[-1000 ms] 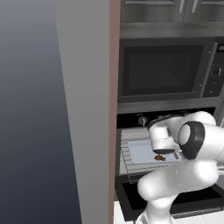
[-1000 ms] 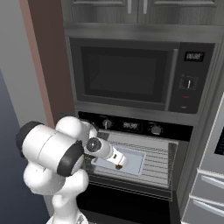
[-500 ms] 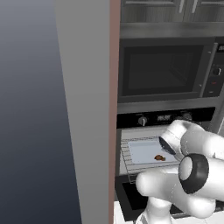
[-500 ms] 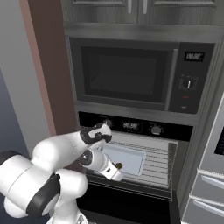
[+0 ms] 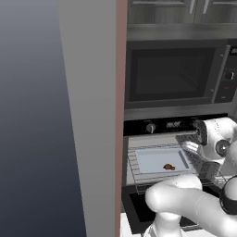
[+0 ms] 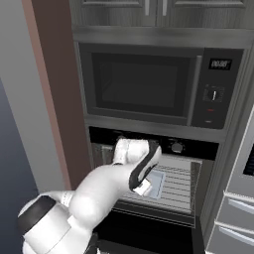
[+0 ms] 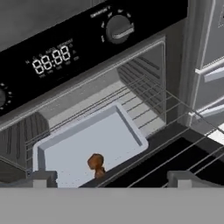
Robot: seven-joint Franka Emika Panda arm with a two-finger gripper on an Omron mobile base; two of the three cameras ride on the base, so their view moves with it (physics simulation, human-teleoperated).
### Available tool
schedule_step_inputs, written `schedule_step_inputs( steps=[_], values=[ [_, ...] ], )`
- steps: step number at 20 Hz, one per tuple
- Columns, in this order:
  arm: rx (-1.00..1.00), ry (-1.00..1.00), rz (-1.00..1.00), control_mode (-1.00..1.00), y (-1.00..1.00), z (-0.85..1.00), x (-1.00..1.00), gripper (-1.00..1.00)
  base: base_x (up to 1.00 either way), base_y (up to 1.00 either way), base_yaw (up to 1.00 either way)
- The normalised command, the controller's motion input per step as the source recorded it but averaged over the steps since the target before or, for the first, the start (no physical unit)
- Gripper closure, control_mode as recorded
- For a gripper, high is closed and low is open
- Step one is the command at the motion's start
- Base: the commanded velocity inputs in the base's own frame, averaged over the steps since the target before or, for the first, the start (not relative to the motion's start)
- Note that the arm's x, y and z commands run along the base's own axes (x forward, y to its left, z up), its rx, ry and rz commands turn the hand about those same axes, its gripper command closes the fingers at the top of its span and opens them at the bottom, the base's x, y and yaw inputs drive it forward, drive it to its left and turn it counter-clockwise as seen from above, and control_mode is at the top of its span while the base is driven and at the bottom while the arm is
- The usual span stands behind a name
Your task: Place the chicken drumstick on the rack of the oven.
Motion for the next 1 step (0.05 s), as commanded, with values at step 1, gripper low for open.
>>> schedule_step_inputs(
  steps=[1],
  values=[
    [0.11,0.21,0.07,-1.00,-0.61,1.00,0.00,-1.00,0.00,0.00,0.00]
  ],
)
